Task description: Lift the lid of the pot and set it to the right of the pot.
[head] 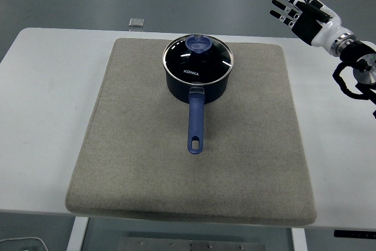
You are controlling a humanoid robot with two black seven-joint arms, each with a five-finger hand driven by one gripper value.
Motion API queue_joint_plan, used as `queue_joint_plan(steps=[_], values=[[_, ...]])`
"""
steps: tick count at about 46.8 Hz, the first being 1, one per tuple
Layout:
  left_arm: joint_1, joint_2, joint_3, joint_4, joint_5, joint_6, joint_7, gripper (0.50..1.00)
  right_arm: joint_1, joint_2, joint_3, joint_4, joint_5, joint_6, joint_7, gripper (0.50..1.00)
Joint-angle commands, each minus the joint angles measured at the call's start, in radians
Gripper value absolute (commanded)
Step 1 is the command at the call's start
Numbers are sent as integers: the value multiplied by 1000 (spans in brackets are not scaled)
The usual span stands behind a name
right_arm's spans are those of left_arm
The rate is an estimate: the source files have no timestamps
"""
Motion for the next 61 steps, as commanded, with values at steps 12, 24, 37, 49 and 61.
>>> queue_joint_plan(steps=[12, 24, 37, 49, 61], values=[[0, 0, -1, 3, 0, 0, 1, 1000, 0, 3, 0, -1, 0, 5, 2, 909], [-2, 0, -1, 24, 0, 5, 0, 1000, -5, 8, 3, -1, 2, 17, 9, 909], [-2, 0, 0, 24, 0, 5, 0, 1000, 2, 3, 2, -1, -77, 54, 14, 909], [-2, 0, -1, 24, 0, 5, 1, 1000, 8, 6, 0, -1, -81, 48, 14, 911], [-2, 0, -1, 24, 0, 5, 0, 1000, 35, 51, -1, -3, -251, 20, 18, 909]])
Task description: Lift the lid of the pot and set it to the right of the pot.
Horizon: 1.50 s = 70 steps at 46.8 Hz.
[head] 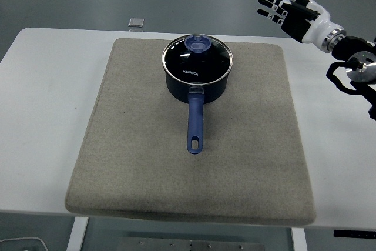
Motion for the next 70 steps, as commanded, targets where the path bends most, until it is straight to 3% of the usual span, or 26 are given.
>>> queue_joint_plan(steps=[1, 9, 17, 25, 43, 53, 70], values=[[0, 0, 0, 0, 0, 0, -1, 1000, 10, 10, 1, -1, -77, -26, 11, 909], [0, 0, 0, 0, 0, 0, -1, 1000, 48, 47, -10, -1, -254, -88, 72, 907], [0, 0, 0, 0, 0, 0, 0, 1000, 74, 55, -16, 2, -340, -115, 64, 907], [0, 0, 0, 0, 0, 0, 0, 1000, 120, 48, -59, 28, -424, -106, 57, 907], [0, 0, 0, 0, 0, 0, 0, 1000, 278, 59, -304, 45, -654, -151, 67, 909], [0, 0, 0, 0, 0, 0, -1, 1000, 356, 121, -431, 48, -791, -169, 67, 909], [1, 0, 0, 0, 0, 0, -1, 1000, 451, 219, -629, 48, -881, -164, 67, 909]])
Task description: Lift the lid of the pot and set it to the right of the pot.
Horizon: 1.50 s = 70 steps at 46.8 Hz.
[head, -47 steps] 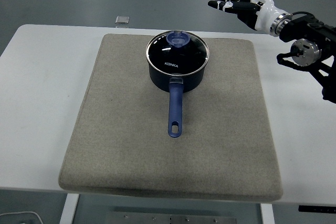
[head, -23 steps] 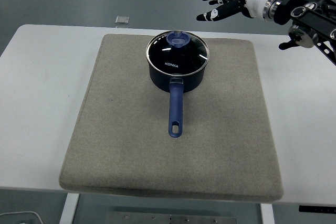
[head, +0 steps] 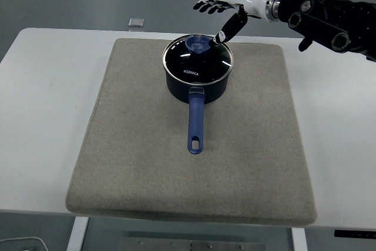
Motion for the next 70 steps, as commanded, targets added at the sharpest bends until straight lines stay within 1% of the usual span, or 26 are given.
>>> queue_joint_plan(steps=[1, 11, 18, 26, 43, 47, 52, 55, 62, 65, 70], values=[[-2, 0, 0, 0, 0, 0, 0, 1000, 11, 23, -38, 0, -29, 1, 2, 909], [0, 0, 0, 0, 0, 0, -1, 1000, 30, 69, -107, -2, -44, -2, 0, 909], [0, 0, 0, 0, 0, 0, 0, 1000, 28, 75, -136, -9, -46, -7, -1, 907], [-2, 0, 0, 0, 0, 0, 0, 1000, 28, 78, -138, -11, -46, -24, -1, 901], [0, 0, 0, 0, 0, 0, 0, 1000, 28, 92, -135, -11, -44, -22, -1, 893], [0, 0, 0, 0, 0, 0, 0, 1000, 28, 92, -138, -11, -44, -21, 0, 872], [0, 0, 0, 0, 0, 0, 0, 1000, 28, 90, -138, -11, -46, -21, 0, 864], [0, 0, 0, 0, 0, 0, -1, 1000, 28, 92, -136, -11, -46, -21, 0, 842], [-2, 0, 0, 0, 0, 0, -1, 1000, 28, 92, -138, -11, -46, -19, 0, 825], [0, 0, 0, 0, 0, 0, -1, 1000, 27, 92, -138, -11, -46, -19, 0, 801], [0, 0, 0, 0, 0, 0, 0, 1000, 27, 94, -138, -11, -47, -19, 0, 797]])
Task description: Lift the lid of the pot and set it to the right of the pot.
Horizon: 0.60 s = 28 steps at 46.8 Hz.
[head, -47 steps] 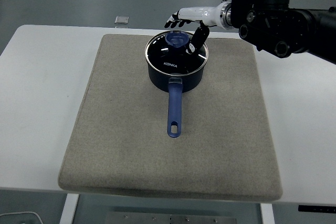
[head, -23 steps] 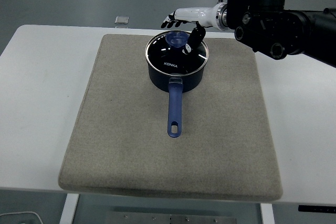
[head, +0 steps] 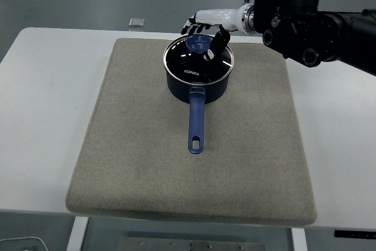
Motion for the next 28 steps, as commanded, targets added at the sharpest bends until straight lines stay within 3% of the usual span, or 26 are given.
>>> queue_joint_plan(steps=[1, 16, 28], values=[[0, 0, 0, 0, 0, 0, -1, 1000, -2, 1, 0, 0, -2, 0, 0, 797], [-1, 0, 0, 0, 0, 0, -1, 1000, -6, 4, -2, 0, -2, 0, 0, 758], [-1, 0, 0, 0, 0, 0, 1, 1000, -8, 4, -2, 0, -23, -1, 1, 691]])
